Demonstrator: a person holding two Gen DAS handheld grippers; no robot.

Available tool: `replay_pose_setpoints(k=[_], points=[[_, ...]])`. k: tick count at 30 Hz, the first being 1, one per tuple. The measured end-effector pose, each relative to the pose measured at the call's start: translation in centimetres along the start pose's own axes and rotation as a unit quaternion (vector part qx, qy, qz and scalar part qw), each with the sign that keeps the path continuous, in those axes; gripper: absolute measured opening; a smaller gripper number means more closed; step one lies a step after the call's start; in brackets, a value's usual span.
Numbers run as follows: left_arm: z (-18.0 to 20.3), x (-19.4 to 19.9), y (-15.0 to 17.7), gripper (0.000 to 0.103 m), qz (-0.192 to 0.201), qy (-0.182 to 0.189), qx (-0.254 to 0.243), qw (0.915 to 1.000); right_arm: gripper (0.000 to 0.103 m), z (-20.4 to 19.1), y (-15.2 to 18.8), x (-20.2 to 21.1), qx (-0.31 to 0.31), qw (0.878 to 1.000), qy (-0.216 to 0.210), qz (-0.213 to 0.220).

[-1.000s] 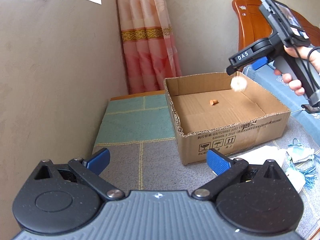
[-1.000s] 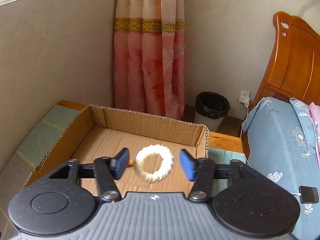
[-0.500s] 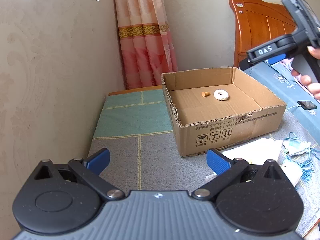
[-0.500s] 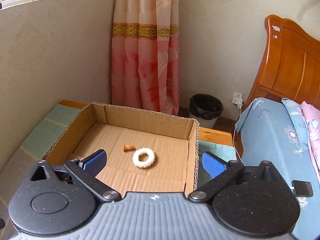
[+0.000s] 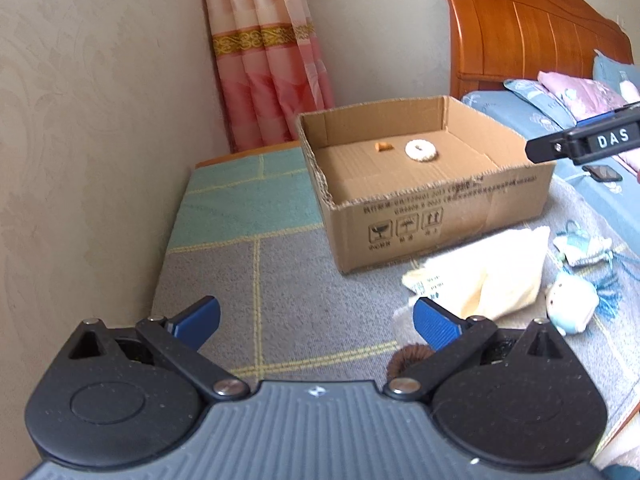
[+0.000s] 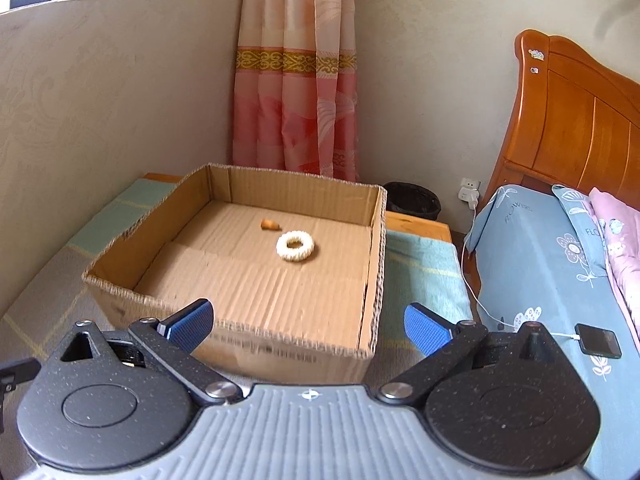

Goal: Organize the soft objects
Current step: 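Move the left tool to the brown fuzzy hair tie while the right tool approaches the blue plush toy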

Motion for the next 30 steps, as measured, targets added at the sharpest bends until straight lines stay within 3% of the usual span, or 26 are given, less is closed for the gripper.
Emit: replay_pose_setpoints(k=[11, 21, 30], points=[[2.1, -2.0, 1.8, 0.102, -0.047, 0.055, 0.005, 0.9974, 0.103, -0.7, 5.8, 2.9, 0.002, 1.0, 0.01, 0.004], [1.8, -0.3, 0.7, 0.102, -0.059, 0.028, -0.007, 0.9978, 0.103, -0.8, 8.2, 3.0, 0.0, 1.0, 0.003, -0.005], [2.8, -2.3, 1.6, 0.102, -0.069, 0.053, 0.028, 0.9958, 0.103, 0.1, 9.5, 3.4, 0.0, 1.0, -0.013, -0.004]])
Point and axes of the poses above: each gripper's, at about its wrist camera, not at the fingertips, and x roughly against the way its jaws point, z to its right, y to its underside, the point moved 5 cm from there along -x, roughly the way its jaws point, and after that the axes turned 6 degrees about -x, right-handed, at the moved point
